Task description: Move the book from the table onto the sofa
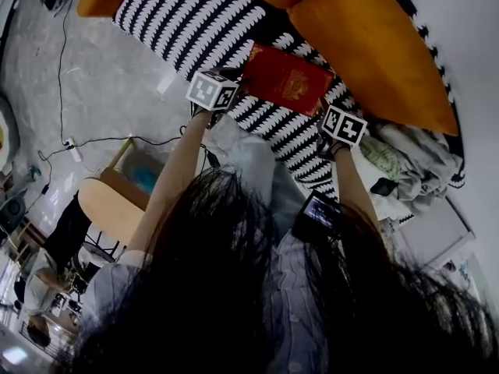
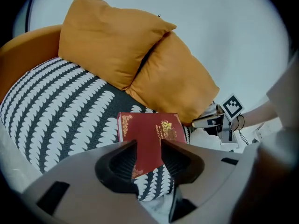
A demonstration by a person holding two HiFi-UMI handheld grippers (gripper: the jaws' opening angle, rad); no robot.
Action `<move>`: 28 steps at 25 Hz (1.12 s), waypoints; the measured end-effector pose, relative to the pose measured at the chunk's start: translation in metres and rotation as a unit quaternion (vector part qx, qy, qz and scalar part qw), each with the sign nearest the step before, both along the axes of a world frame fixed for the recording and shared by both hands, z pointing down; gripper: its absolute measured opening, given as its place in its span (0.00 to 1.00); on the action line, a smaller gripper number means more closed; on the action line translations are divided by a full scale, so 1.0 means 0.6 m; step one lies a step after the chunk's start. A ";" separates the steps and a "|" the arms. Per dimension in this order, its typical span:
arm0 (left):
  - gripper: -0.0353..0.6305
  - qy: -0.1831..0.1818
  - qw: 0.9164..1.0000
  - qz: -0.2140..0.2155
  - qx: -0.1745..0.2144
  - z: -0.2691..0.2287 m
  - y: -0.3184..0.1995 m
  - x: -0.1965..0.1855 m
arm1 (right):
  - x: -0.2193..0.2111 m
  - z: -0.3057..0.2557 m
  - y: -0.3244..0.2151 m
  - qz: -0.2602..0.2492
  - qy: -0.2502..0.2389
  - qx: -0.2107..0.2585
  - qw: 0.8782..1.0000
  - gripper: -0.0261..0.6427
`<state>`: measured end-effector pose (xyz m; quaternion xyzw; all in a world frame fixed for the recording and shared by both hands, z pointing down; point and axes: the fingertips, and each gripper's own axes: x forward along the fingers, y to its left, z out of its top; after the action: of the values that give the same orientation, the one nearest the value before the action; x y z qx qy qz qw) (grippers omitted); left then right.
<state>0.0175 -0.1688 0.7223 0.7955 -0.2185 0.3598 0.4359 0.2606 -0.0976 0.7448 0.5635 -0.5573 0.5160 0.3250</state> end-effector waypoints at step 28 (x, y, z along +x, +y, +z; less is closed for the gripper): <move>0.29 0.110 0.985 -0.103 0.087 -0.226 0.098 0.002 | -0.054 -0.261 0.000 -0.066 -0.056 0.204 0.975 0.17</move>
<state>0.0185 -0.1101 0.5868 0.8384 -0.2801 0.2033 0.4212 0.2281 -0.0975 0.5884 0.5500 -0.7040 0.3997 0.2053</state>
